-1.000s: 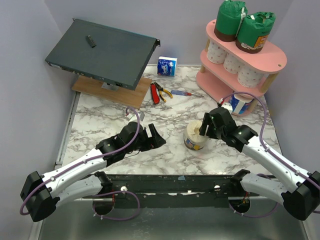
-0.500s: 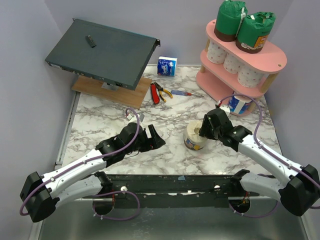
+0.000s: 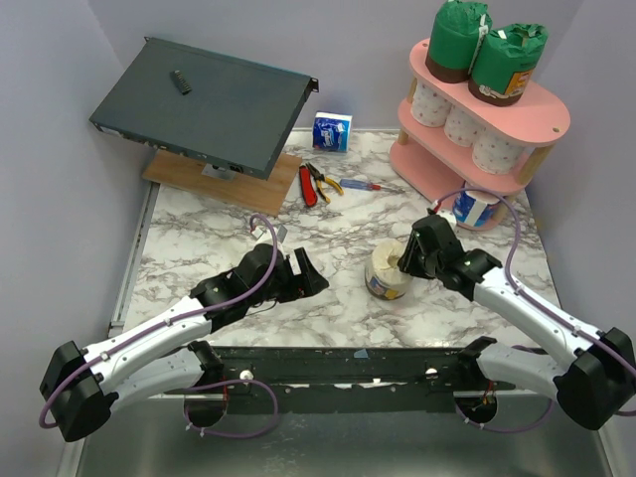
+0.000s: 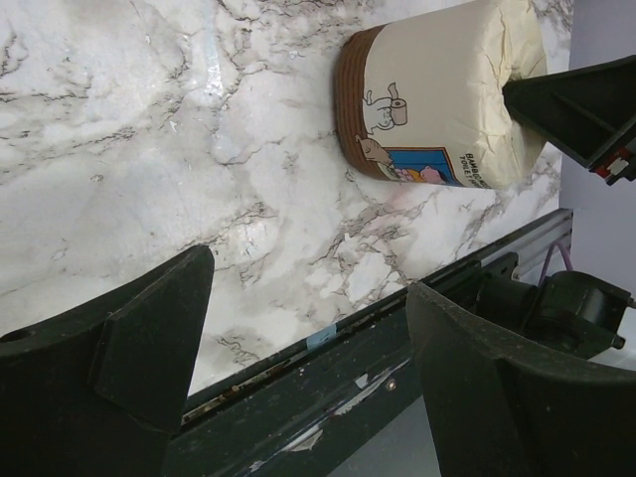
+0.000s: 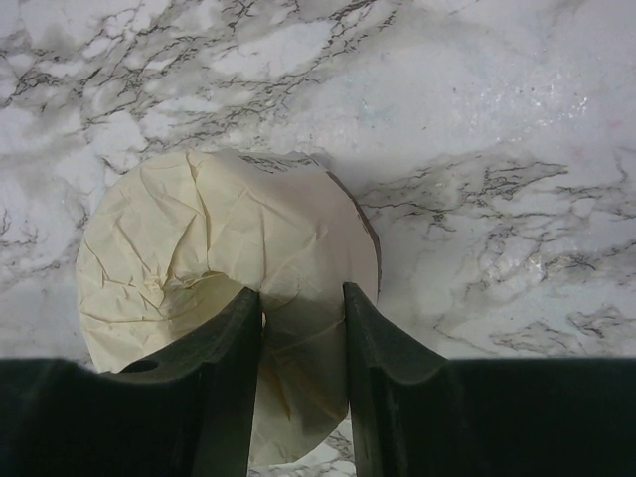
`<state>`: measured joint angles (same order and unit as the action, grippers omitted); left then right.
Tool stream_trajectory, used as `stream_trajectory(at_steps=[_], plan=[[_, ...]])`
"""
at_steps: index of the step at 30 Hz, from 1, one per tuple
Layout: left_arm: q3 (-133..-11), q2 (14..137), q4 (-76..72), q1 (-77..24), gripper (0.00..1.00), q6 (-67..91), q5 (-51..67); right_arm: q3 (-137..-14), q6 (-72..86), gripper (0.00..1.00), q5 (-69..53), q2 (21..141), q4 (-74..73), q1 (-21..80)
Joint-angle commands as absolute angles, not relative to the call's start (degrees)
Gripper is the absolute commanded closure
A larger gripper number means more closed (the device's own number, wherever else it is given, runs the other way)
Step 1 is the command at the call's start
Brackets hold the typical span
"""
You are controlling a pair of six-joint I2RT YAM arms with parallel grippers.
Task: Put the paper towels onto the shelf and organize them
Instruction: Pick up the paper towel from the center of the board.
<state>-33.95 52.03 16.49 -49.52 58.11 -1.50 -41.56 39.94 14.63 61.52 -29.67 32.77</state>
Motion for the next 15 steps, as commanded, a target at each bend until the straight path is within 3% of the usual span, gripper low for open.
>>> stream_trajectory(at_steps=[1, 5, 15], plan=[[-33.5, 52.3, 15.8, -49.6, 0.17, 57.4, -0.8, -45.9, 40.8, 0.72, 12.9, 58.7, -33.0, 32.4], [-33.4, 52.2, 15.7, -49.6, 0.17, 57.5, -0.7, -50.7, 41.1, 0.79, 15.1, 56.1, -36.8, 32.4], [-33.3, 51.1, 16.7, -49.6, 0.17, 57.5, -1.2, -73.8, 39.6, 0.79, 27.7, 56.4, -50.6, 32.4]])
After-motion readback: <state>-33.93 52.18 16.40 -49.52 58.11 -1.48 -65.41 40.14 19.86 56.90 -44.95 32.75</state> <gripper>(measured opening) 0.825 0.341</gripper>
